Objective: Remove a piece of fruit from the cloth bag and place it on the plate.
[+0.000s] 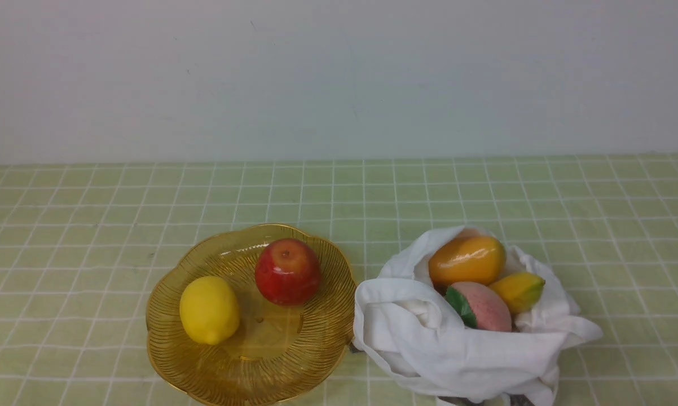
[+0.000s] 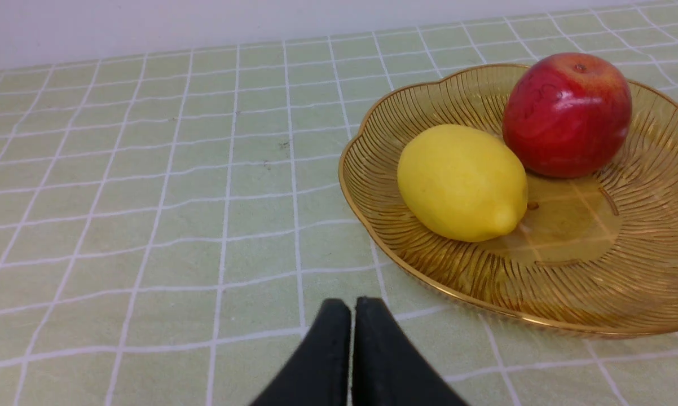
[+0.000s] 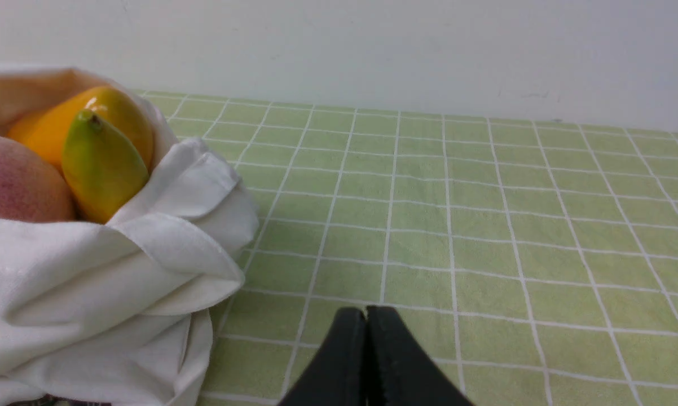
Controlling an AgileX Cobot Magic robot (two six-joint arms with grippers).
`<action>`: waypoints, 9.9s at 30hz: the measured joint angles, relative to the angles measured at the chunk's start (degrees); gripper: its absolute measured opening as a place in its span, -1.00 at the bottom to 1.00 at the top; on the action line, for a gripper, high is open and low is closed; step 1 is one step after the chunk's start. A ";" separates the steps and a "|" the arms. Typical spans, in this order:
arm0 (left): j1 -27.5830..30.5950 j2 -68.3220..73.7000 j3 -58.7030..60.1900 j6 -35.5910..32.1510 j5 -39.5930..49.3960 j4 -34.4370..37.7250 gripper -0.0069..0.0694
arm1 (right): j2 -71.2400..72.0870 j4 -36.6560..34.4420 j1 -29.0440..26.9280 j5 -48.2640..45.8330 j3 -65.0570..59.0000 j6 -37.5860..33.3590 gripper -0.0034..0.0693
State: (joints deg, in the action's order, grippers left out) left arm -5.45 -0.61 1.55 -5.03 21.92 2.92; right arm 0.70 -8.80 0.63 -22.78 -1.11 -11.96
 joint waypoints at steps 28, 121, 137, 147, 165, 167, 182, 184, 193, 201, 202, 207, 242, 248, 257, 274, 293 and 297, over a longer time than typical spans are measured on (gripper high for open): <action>0.00 0.00 0.00 0.00 0.00 0.00 -0.84 | 0.00 -0.46 0.00 0.09 0.00 0.00 -0.95; 0.00 0.00 0.00 0.41 0.00 -0.03 -0.84 | -71.09 -22.31 16.44 -6.87 45.85 -15.88 -0.18; 0.00 0.00 0.00 0.41 0.00 -0.03 -0.84 | -68.33 -9.60 16.44 -15.67 50.27 -9.12 -0.18; 0.00 0.00 0.00 0.41 0.00 -0.03 -0.84 | -66.19 -4.08 16.44 -19.90 50.34 -2.75 -0.18; 0.00 0.00 0.00 0.41 0.00 -0.03 -0.84 | -61.65 -4.49 16.44 -26.21 51.86 -2.93 -0.18; 0.00 0.00 0.00 0.41 0.00 -0.03 -0.84 | -61.59 -4.35 16.44 -27.80 53.40 -3.00 -0.18; 0.00 0.00 0.00 0.41 0.00 -0.03 -0.84 | -61.55 -3.48 16.44 -40.26 56.14 -2.15 -0.18; 0.00 0.00 0.00 0.41 0.00 -0.03 -0.84 | -61.55 -3.48 16.44 -40.76 56.14 -2.15 -0.18; 0.00 0.00 0.00 0.41 0.00 -0.03 -0.84 | -61.48 -0.03 16.44 -42.56 56.22 -2.08 -0.18; 0.00 0.00 0.00 0.41 0.00 -0.03 -0.84 | -61.46 0.54 16.44 -46.09 61.24 -2.08 -0.18; 0.00 0.00 0.00 0.41 0.00 -0.03 -0.84 | -61.41 0.15 16.44 -46.82 61.88 -2.08 -0.18; 0.00 0.00 0.00 0.41 0.00 -0.03 -0.84 | -61.35 -2.06 16.44 -47.63 62.35 -3.77 -0.18; 0.00 0.00 0.00 0.41 0.00 -0.03 -0.84 | -92.95 -30.59 34.66 -28.01 75.64 -30.95 -0.18; 0.00 0.00 0.00 0.41 0.00 -0.03 -0.84 | -101.92 -28.08 36.19 -26.36 80.20 -28.89 -0.18; 0.00 0.00 0.00 0.41 0.00 -0.03 -0.84 | -110.15 -27.23 37.44 -24.11 85.60 -27.29 0.03; 0.00 0.00 0.00 0.46 0.00 -0.03 -0.84 | -101.88 -6.30 37.95 -29.06 85.84 -7.26 0.36; 0.00 0.00 0.00 0.46 0.00 -0.03 -0.84 | -38.17 20.46 37.95 -43.18 74.89 27.61 -0.94; 0.00 0.00 0.00 0.46 0.00 -0.03 -0.84 | -17.89 20.59 37.95 -32.21 58.03 27.61 -0.94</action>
State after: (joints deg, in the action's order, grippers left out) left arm -5.45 -0.61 1.55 -4.58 21.92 2.90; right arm -17.20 11.79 38.58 -54.99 56.92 15.66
